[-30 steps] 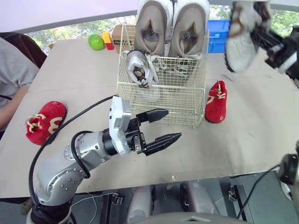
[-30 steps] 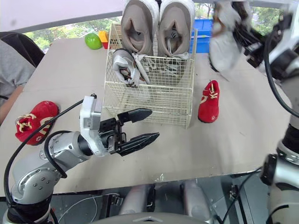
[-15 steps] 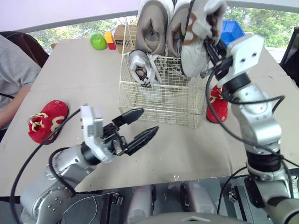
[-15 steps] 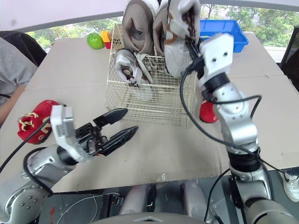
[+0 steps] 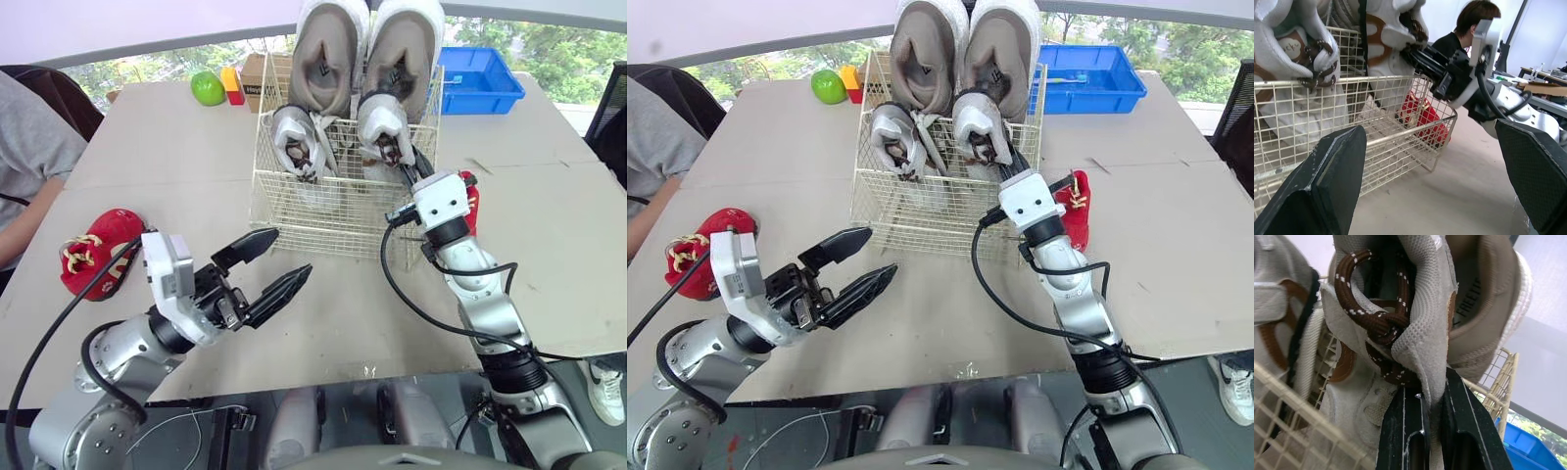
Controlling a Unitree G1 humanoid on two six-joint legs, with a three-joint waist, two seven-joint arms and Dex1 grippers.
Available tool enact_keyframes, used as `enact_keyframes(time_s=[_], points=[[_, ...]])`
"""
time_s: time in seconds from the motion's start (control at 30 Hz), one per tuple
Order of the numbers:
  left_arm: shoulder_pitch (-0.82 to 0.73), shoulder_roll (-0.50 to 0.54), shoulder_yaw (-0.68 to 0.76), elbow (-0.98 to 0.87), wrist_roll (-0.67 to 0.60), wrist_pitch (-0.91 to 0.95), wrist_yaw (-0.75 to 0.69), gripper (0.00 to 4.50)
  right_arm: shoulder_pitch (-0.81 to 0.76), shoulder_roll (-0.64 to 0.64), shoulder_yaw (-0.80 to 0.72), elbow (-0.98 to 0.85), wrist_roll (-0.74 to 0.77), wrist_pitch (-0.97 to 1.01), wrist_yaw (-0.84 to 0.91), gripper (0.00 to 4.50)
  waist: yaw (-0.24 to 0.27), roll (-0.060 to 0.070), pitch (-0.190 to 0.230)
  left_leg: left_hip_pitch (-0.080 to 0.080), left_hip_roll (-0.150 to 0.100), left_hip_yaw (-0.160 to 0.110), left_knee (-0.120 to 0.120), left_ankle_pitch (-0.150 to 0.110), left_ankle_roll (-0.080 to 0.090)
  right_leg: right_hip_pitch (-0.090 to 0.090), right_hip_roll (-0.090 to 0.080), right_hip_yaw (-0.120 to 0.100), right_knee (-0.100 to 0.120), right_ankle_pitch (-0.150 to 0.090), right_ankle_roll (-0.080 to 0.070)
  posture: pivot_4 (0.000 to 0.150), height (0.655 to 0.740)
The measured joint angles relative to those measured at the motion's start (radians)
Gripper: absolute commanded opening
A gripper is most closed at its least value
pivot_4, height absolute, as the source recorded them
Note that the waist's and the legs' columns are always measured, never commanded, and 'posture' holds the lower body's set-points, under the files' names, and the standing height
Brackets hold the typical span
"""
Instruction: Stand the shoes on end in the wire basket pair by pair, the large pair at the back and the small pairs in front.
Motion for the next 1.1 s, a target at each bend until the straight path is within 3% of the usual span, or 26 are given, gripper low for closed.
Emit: enact_keyframes(time_s=[0.17,0.33,0.5,0.67,0.8,0.97,1.1], points=[[-0.003,0.000,-0.006,0.000,0.006,0.000,0.003,4.50,0.029,0.020,-0.016,-0.047,0.047,0.057,0.055,0.02,0.000,-0.002,-0.001,0.000,0.001,0.000,0.000,0.000,0.000,0.000,0.000,-0.001,0.000,0.000,0.000,0.150,0.7400],[0.002,0.000,-0.007,0.006,0.015,-0.001,-0.001,4.50,0.097,0.013,-0.049,-0.147,0.199,0.167,0.182,2.57,0.001,-0.003,-0.003,0.000,0.001,0.000,0.000,0.000,0.000,0.001,0.000,-0.001,0.000,0.000,0.000,0.150,0.7400],[0.016,-0.001,-0.005,0.013,0.016,-0.007,-0.008,4.50,0.133,-0.105,-0.057,-0.236,0.252,0.266,0.301,4.48,0.004,-0.003,-0.003,0.001,0.000,0.000,0.000,0.000,0.000,0.001,-0.001,-0.001,-0.001,0.000,-0.001,0.150,0.7400],[0.044,-0.012,-0.004,0.035,0.037,-0.025,-0.010,4.50,0.162,-0.190,-0.111,-0.279,0.407,0.327,0.457,4.48,0.004,-0.004,-0.004,0.000,0.000,0.000,0.000,0.000,0.000,0.001,-0.001,-0.001,-0.002,-0.001,0.000,0.150,0.7400],[0.051,-0.018,-0.005,0.038,0.047,-0.035,-0.011,4.50,0.097,-0.259,-0.117,-0.290,0.457,0.419,0.521,4.48,0.001,-0.002,-0.002,0.000,0.001,0.000,0.000,0.000,0.000,0.000,-0.001,-0.001,-0.002,0.000,0.000,0.150,0.7400],[0.050,-0.023,-0.007,0.042,0.058,-0.048,-0.010,4.50,-0.181,-0.325,-0.036,-0.326,0.418,0.667,0.513,4.48,0.001,0.003,0.002,-0.001,0.001,-0.001,-0.001,0.000,0.000,-0.002,0.000,-0.002,-0.002,0.000,-0.002,0.150,0.7400],[0.072,-0.031,-0.010,0.039,0.067,-0.056,-0.008,4.50,-0.359,-0.233,-0.007,-0.259,0.413,0.869,0.447,4.48,0.002,0.003,0.001,-0.002,0.000,-0.001,-0.007,0.000,0.000,-0.003,-0.001,-0.003,-0.005,0.002,0.001,0.150,0.7400]])
